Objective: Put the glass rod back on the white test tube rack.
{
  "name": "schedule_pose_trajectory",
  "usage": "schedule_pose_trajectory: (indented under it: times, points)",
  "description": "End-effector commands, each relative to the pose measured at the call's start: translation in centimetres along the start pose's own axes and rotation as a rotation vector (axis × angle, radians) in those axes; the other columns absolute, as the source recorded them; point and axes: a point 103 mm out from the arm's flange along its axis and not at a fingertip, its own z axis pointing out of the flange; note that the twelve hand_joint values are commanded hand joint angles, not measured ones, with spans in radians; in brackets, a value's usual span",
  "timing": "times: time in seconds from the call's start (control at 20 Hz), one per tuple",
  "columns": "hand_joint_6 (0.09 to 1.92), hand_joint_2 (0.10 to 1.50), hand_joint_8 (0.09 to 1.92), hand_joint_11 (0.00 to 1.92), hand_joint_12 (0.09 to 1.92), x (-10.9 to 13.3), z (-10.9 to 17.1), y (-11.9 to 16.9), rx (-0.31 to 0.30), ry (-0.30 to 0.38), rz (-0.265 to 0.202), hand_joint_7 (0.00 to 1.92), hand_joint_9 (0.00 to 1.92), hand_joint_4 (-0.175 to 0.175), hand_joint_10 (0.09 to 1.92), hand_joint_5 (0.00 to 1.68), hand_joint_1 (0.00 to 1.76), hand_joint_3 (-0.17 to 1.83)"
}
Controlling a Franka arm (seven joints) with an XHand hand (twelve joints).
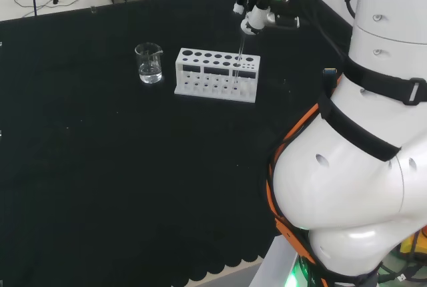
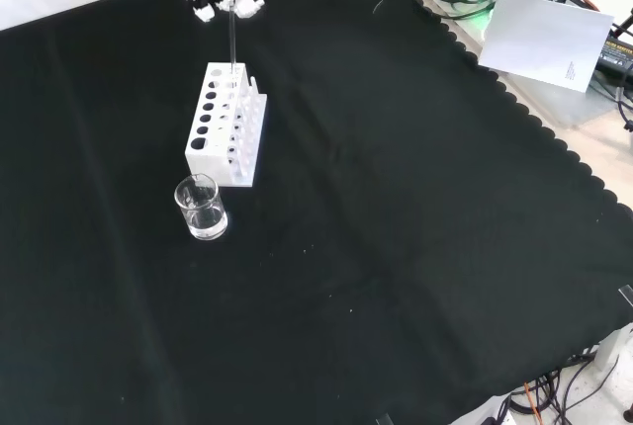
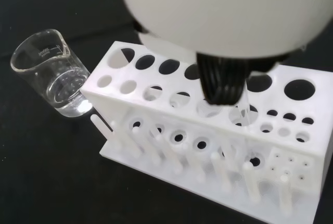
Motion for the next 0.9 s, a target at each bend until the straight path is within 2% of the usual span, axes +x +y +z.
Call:
schedule_pose_trajectory:
  times: [0.05, 0.9]
  points:
    - [0.88, 0.23, 0.70, 1.63, 0.95, -0.3, -0.7, -0.5, -0.011, -0.002, 0.006, 1.49, 1.88, -0.175, 0.79, 0.82, 1.46, 1.28]
    - [0.85, 0.23, 0.66, 1.63, 0.94, -1.1, -2.8, -2.5, -0.060, 0.003, 0.020, 1.50, 1.89, -0.175, 0.82, 0.87, 1.46, 1.26]
